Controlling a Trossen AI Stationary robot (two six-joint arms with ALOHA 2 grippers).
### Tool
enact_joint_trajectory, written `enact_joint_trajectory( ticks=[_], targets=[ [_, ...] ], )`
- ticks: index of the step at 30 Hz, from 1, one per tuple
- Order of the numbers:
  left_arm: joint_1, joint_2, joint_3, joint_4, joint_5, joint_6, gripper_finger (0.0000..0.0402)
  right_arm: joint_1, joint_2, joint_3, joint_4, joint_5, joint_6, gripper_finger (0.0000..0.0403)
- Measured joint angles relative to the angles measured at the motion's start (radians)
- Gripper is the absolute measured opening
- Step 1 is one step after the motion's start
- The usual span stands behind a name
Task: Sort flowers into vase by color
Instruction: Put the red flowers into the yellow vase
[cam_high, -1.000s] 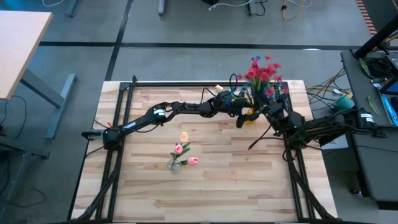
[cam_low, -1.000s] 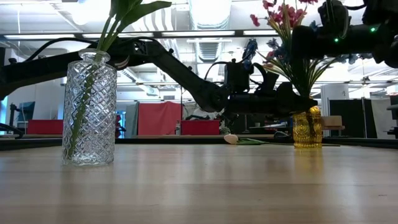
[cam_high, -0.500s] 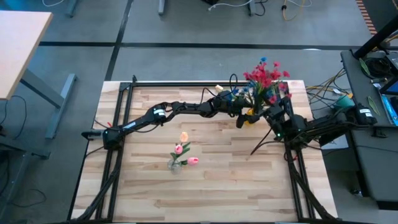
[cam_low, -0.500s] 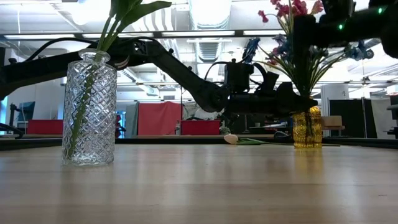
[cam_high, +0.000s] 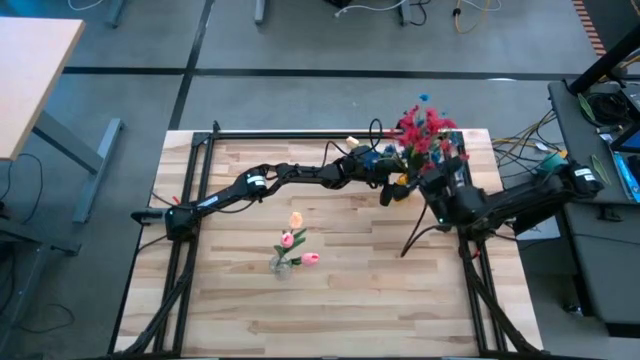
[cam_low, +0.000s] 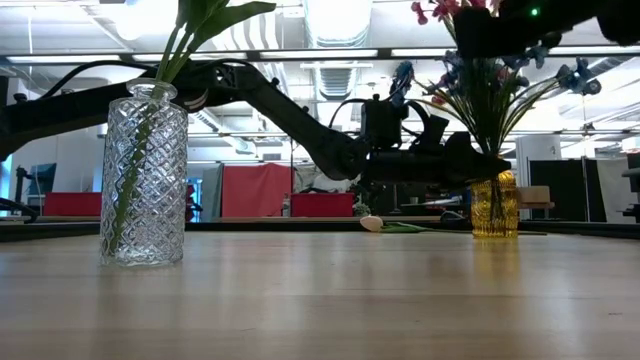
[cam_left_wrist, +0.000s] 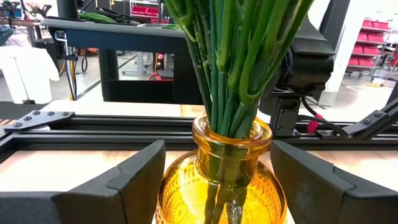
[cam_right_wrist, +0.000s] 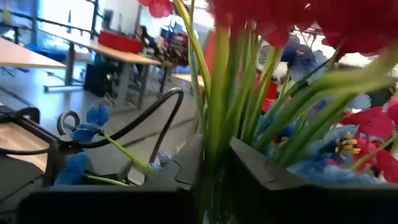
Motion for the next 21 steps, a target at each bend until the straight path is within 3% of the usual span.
enact_joint_trajectory(
  ticks=[5, 21],
  targets=[
    [0.0, 0.0, 0.0, -0.002, -0.001, -0.001, 0.0262, 0.023, 0.0, 0.052, -0.189, 0.074, 0.113, 0.0015],
    [0.0, 0.0, 0.0, -0.003, -0.001, -0.004, 0.0262, 0.022, 0.0, 0.029, -0.69, 0.092, 0.617, 0.0013]
  ],
)
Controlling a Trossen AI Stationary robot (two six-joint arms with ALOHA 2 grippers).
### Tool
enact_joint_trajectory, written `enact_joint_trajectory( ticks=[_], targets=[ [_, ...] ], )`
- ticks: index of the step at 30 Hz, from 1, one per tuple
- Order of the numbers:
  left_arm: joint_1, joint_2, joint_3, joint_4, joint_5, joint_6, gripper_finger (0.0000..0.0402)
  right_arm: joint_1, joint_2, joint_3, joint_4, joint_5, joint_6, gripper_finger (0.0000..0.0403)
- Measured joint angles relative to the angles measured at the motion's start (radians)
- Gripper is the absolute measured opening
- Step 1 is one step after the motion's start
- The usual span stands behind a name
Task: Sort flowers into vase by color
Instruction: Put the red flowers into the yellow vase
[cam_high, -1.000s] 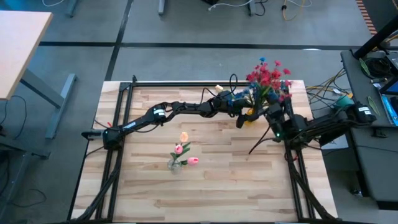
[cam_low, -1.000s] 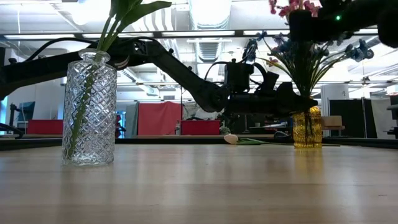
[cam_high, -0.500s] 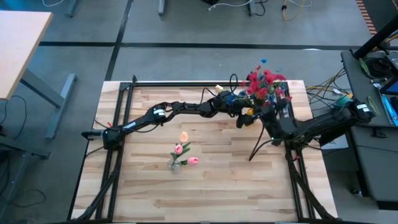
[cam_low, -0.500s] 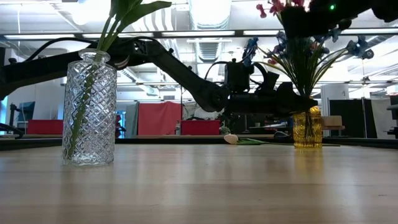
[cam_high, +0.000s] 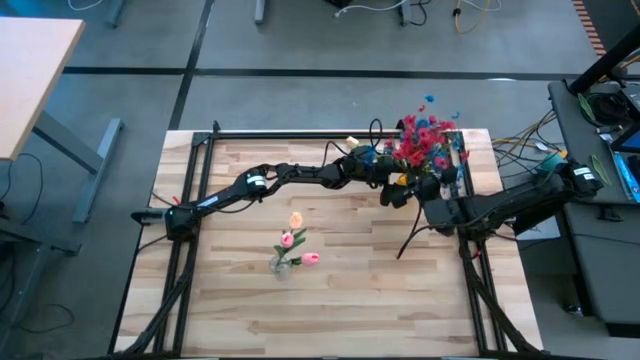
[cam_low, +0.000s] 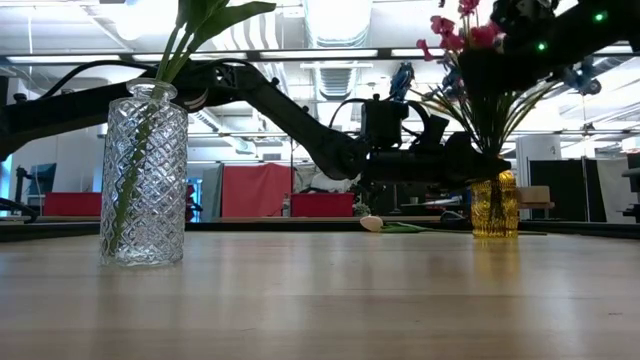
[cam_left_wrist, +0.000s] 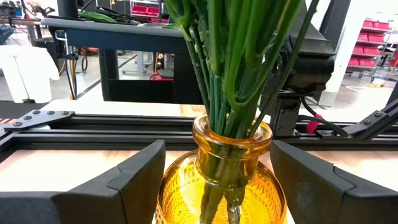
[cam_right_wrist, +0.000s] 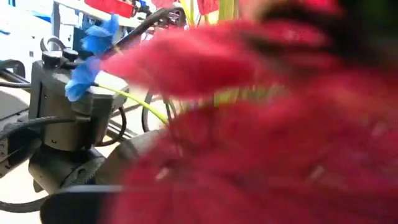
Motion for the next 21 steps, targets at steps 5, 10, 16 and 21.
enact_joint_trajectory(
  ticks=[5, 10, 16, 21],
  targets=[
    [0.0, 0.0, 0.0, 0.0, -0.001, -0.001, 0.0262, 0.0, -0.002, -0.006, -0.073, 0.008, 0.095, 0.0013],
    [0.0, 0.0, 0.0, 0.0, -0.001, -0.002, 0.0262, 0.0, -0.002, 0.007, -0.077, 0.001, 0.054, 0.0019],
    [0.0, 0.0, 0.0, 0.0, -0.001, -0.003, 0.0262, 0.0, 0.0, 0.041, -0.084, -0.008, -0.013, 0.0066],
    [0.0, 0.0, 0.0, 0.0, -0.001, -0.003, 0.0262, 0.017, 0.0, 0.071, -0.086, -0.008, -0.05, 0.0121]
  ],
)
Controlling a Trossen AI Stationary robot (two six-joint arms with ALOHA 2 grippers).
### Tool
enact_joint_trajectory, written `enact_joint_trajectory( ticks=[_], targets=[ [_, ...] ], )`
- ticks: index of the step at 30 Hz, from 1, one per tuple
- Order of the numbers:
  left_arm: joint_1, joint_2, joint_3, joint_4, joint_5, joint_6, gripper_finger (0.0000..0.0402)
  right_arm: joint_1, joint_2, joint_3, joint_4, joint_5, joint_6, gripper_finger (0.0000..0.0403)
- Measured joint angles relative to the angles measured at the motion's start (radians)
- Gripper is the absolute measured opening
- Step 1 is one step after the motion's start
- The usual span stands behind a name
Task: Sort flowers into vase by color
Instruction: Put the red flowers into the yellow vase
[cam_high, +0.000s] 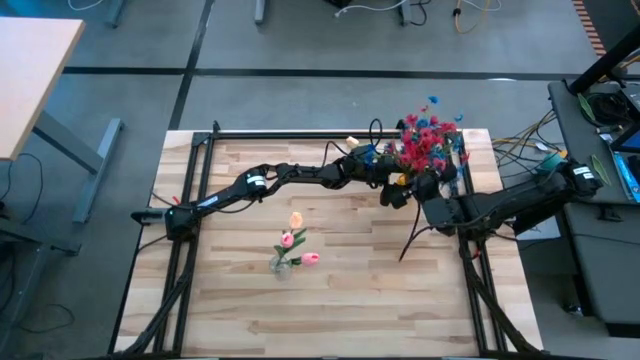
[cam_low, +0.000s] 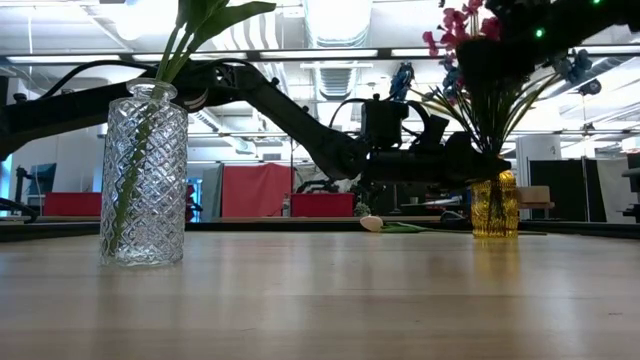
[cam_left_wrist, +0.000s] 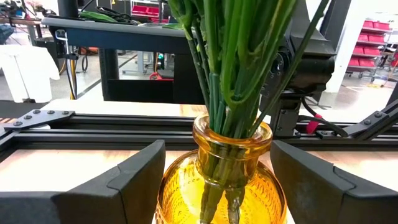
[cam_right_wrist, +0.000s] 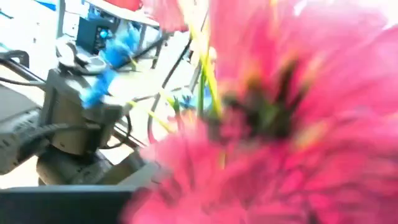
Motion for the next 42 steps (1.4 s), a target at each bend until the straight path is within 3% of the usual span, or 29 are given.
enact_joint_trajectory(
  ticks=[11, 16, 25, 34, 42],
  targets=[
    [0.0, 0.0, 0.0, 0.0, 0.0, -0.014, 0.0265, 0.091, -0.018, 0.098, 0.003, 0.001, -0.12, 0.0213],
    [0.0, 0.0, 0.0, -0.004, 0.0, -0.032, 0.0292, 0.122, -0.052, 0.101, 0.0, 0.008, -0.145, 0.0233],
    [0.0, 0.007, -0.005, -0.01, 0.003, -0.045, 0.0347, 0.171, -0.097, 0.101, 0.002, 0.009, -0.172, 0.0253],
    [0.019, -0.018, -0.003, -0.017, 0.139, -0.111, 0.0351, 0.218, -0.119, 0.101, 0.006, 0.009, -0.199, 0.0254],
    [0.038, -0.051, -0.002, -0.127, 0.159, -0.084, 0.0349, 0.247, -0.125, 0.133, 0.006, 0.01, -0.233, 0.0254]
  ],
)
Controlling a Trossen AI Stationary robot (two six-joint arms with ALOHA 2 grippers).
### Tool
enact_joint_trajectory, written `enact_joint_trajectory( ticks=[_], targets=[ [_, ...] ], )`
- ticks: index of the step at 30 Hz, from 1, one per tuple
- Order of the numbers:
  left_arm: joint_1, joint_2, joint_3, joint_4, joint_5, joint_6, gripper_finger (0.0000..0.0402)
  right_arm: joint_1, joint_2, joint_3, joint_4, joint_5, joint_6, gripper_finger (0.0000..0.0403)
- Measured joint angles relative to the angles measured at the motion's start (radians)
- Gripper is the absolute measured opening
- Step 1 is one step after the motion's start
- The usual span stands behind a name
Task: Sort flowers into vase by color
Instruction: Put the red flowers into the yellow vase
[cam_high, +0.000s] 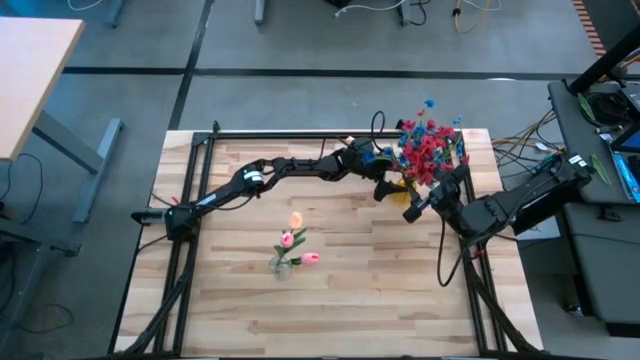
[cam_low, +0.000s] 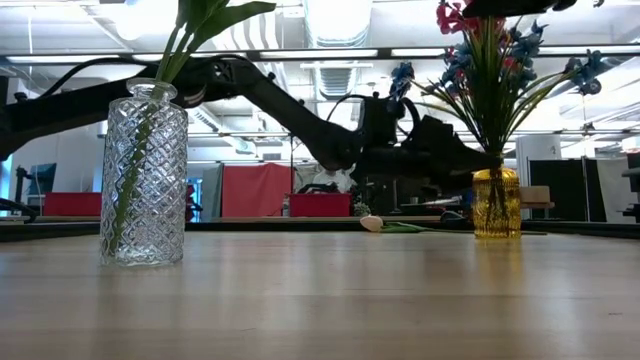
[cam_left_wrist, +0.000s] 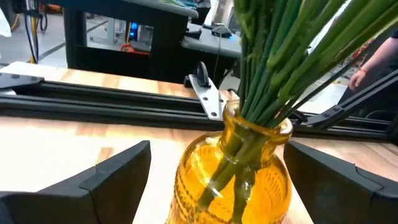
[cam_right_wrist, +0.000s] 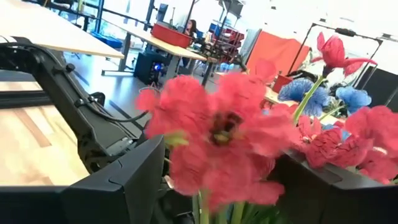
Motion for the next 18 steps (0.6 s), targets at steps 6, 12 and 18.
enact_joint_trajectory(
  ticks=[6, 12, 18],
  targets=[
    [0.012, -0.005, 0.0, -0.039, 0.008, 0.016, 0.0349, 0.009, 0.0, 0.02, -0.002, -0.001, -0.02, 0.0254],
    [0.026, -0.023, 0.002, -0.089, 0.034, 0.044, 0.0349, 0.048, 0.0, 0.06, -0.001, -0.001, -0.032, 0.0254],
    [0.024, -0.027, 0.002, -0.085, 0.034, 0.018, 0.0349, 0.064, 0.0, 0.074, 0.0, 0.0, -0.046, 0.0254]
  ],
)
